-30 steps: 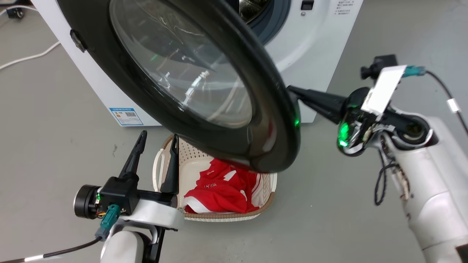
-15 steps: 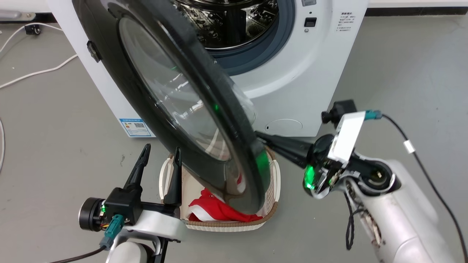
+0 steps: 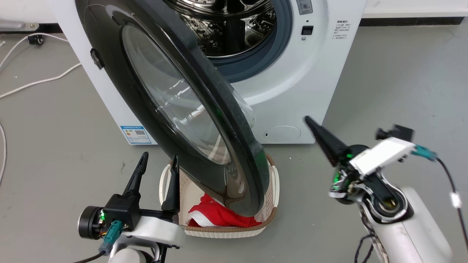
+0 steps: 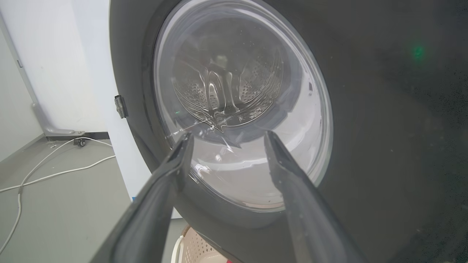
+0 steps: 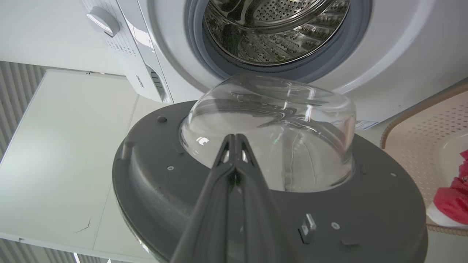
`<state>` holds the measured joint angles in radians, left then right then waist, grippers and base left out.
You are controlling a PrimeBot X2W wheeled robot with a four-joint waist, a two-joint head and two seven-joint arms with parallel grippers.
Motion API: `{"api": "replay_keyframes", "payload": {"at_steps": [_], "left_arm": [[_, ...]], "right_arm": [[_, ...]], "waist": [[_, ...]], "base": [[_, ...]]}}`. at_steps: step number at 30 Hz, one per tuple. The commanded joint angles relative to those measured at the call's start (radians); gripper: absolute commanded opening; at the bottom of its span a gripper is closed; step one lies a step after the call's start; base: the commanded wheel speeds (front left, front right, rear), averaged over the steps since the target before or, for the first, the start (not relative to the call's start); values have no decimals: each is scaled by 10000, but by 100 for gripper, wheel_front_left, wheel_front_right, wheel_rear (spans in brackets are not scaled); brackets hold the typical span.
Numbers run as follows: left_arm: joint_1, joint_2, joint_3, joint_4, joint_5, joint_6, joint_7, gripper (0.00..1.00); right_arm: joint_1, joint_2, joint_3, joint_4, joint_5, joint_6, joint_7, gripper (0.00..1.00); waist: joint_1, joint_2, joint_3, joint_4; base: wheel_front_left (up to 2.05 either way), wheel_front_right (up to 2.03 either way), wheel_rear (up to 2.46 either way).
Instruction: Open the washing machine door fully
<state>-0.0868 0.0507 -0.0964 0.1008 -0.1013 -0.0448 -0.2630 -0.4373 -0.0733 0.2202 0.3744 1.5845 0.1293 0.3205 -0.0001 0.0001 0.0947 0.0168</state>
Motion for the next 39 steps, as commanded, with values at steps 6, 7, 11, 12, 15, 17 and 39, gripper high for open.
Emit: {"api": "replay_keyframes", "payload": {"at_steps": [6, 7, 11, 12, 15, 17, 39], "left_arm": [[206, -8, 89, 78, -56, 64, -25, 100], [220, -8, 107, 87, -63, 74, -25, 100], [255, -8, 188, 51, -90, 96, -25, 100], [287, -8, 210, 42, -88, 103, -25, 100], [357, -8, 284, 17, -63, 103, -25, 100], [383, -8, 329, 6, -56, 93, -25, 100], [251, -7, 620, -51, 29, 53, -25, 100]], "right_arm": [[1144, -413, -960, -661, -920, 25, -2285, 0], [1322, -450, -1094, -773, -990, 23, -2526, 0], [2044, -778, -1520, -1334, -1505, 23, -3446, 0], [2245, -902, -1591, -1472, -1733, 25, -3666, 0], [2728, -1089, -1732, -1888, -2355, 24, -4275, 0], [3002, -1178, -1714, -2122, -2930, 25, -4635, 21], [4549, -62, -2662, -4559, -14400, 11, -5402, 100]], "waist": [[1, -1, -200, -87], [1, -1, -233, -99], [1, -1, -293, -132], [1, -1, -307, -143], [1, -1, -326, -192], [1, -1, -344, -220], [1, -1, -338, -155]], "base": [[0, 0, 0], [0, 0, 0], [0, 0, 0], [0, 0, 0], [0, 0, 0], [0, 0, 0], [0, 0, 0]]}}
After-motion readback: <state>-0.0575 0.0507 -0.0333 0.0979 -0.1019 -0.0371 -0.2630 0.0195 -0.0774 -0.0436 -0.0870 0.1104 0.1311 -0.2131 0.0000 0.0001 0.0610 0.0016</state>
